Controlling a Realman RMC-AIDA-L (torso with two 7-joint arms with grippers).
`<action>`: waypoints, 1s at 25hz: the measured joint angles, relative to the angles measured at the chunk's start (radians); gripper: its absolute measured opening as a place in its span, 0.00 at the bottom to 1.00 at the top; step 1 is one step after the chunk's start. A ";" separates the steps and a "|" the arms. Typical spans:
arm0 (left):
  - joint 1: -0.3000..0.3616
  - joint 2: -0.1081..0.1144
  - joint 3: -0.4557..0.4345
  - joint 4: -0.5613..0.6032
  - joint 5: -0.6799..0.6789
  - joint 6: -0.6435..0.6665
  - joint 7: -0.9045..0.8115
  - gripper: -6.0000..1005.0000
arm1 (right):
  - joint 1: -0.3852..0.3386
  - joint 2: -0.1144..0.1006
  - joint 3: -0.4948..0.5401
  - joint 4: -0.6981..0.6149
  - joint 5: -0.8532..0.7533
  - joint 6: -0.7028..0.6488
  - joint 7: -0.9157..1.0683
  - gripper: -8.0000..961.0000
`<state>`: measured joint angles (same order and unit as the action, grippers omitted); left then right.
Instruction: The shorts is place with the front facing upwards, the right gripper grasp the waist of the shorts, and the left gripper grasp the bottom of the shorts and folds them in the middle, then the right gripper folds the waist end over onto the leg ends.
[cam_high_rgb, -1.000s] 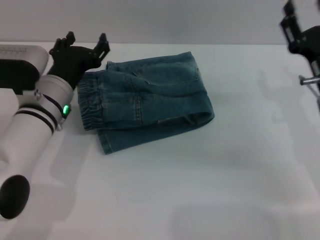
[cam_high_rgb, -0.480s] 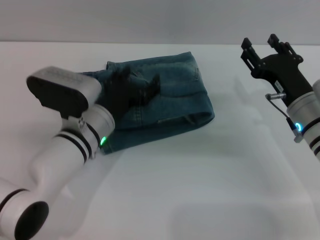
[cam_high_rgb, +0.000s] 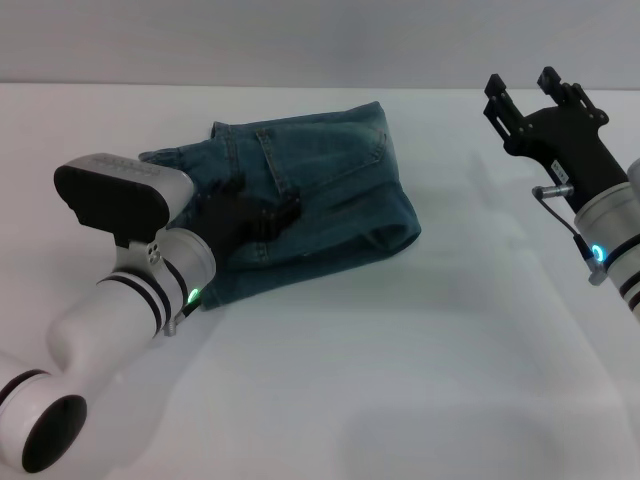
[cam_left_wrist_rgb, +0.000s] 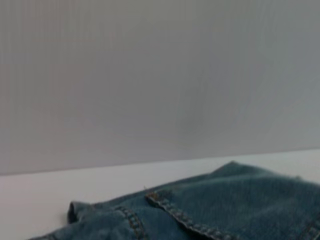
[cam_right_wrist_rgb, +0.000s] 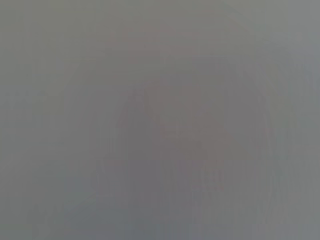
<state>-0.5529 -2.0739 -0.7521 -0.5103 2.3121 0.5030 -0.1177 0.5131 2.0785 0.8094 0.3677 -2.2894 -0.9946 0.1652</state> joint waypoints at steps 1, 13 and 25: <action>-0.001 0.001 -0.001 -0.003 0.001 0.005 0.000 0.81 | 0.000 0.000 -0.002 0.000 0.000 0.000 0.000 0.68; 0.090 0.006 -0.009 -0.095 0.003 0.206 0.065 0.81 | -0.010 0.010 -0.013 0.014 -0.095 -0.003 -0.006 0.68; 0.115 0.004 -0.020 -0.045 -0.005 0.272 0.064 0.81 | 0.048 0.005 -0.230 0.036 -0.106 0.081 0.011 0.36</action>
<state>-0.4384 -2.0694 -0.7725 -0.5548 2.3069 0.7753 -0.0533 0.5608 2.0837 0.5794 0.4038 -2.3957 -0.9136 0.1762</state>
